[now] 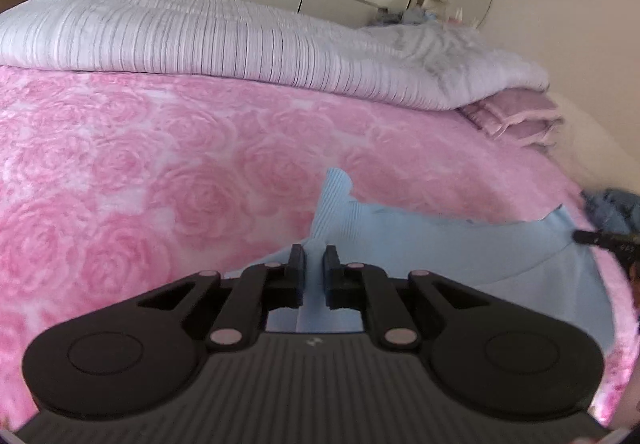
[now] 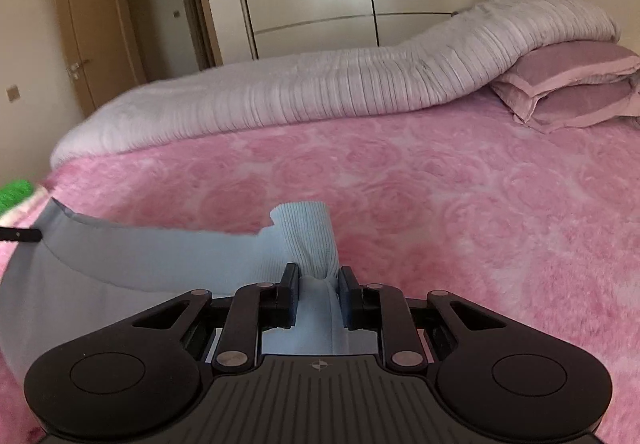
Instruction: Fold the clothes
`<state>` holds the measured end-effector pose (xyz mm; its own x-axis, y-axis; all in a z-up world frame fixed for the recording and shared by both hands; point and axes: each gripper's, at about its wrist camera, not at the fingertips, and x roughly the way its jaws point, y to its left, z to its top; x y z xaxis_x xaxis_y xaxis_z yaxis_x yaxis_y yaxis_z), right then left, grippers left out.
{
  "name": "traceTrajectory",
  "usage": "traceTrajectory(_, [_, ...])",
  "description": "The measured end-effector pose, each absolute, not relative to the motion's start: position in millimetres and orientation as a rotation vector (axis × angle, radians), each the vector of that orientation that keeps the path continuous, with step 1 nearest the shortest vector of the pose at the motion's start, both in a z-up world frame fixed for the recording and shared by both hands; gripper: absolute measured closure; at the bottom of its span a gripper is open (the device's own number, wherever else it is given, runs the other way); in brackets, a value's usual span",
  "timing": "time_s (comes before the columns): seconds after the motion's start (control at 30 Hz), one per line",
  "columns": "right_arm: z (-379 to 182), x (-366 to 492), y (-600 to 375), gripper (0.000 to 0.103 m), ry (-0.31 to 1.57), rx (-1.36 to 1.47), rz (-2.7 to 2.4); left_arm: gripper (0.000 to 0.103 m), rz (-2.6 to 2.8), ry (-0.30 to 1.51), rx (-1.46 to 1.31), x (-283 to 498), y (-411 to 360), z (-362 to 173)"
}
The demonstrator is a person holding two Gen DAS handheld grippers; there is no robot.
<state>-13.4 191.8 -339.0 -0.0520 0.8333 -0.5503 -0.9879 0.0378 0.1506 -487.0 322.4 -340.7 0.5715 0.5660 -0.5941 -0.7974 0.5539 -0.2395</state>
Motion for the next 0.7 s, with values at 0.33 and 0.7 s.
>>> traceTrajectory(0.33, [-360.9, -0.8, 243.5, 0.084, 0.554, -0.411, 1.465, 0.095, 0.89, 0.505, -0.48, -452.0, 365.9, -358.3])
traceTrajectory(0.7, [-408.9, 7.2, 278.0, 0.077, 0.681, -0.51, 1.366, 0.084, 0.937, 0.579, -0.525, -450.7, 376.9, -377.6])
